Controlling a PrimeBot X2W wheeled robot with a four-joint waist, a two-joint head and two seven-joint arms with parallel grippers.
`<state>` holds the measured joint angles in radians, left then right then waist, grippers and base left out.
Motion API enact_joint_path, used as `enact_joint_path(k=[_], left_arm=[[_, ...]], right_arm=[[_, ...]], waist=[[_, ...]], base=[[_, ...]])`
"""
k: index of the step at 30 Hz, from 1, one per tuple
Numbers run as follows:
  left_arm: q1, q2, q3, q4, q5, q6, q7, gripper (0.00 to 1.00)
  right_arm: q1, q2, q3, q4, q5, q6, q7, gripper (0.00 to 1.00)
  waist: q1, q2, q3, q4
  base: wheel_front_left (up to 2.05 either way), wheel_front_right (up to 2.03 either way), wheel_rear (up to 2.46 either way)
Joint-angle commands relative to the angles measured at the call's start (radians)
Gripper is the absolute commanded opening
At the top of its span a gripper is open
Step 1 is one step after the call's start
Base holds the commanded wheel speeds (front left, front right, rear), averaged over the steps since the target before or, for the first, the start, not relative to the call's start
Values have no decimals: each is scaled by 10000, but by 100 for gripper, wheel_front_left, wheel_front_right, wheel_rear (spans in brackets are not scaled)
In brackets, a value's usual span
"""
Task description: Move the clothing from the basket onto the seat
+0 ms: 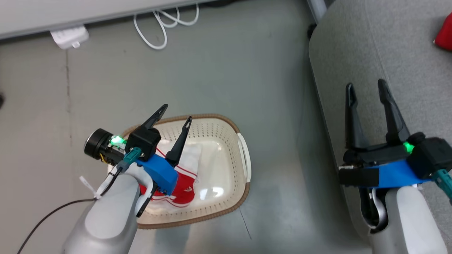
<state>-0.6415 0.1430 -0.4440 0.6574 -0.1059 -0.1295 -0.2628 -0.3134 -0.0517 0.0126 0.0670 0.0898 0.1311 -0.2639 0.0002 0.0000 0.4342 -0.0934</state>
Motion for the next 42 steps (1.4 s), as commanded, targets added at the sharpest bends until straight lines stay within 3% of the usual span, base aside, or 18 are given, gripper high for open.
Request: enact_joint_path(k=[1, 12, 26, 33, 42], left_arm=[[-232, 100, -139, 140, -39, -13, -28, 100], [-1875, 521, -2069, 2554, 124, -4, -30, 100], [-3203, 412, -4696, 5345, 89, -4, 155, 100], [-3589, 576, -5898, 5937, 173, -4, 526, 100], [-4313, 1001, -6522, 6224, 513, 124, 1269, 100]], right_arm=[[-241, 24, -18, -67, -15, -7, -9, 100], [-1518, 25, 157, -492, 65, -7, -8, 100], [-2180, 25, 187, -745, 185, -7, -8, 100], [-2373, 25, 221, -845, 224, -9, -8, 100], [-2587, 24, 162, -1002, 278, -7, -8, 100]], waist=[[-2, 0, 671, -255], [-2, 0, 2638, -693], [-2, 0, 4176, -958], [-2, 0, 4743, -1047], [-2, 0, 5503, -1101]], base=[[0, 0, 0], [0, 0, 0], [0, 0, 0], [0, 0, 0], [0, 0, 0]])
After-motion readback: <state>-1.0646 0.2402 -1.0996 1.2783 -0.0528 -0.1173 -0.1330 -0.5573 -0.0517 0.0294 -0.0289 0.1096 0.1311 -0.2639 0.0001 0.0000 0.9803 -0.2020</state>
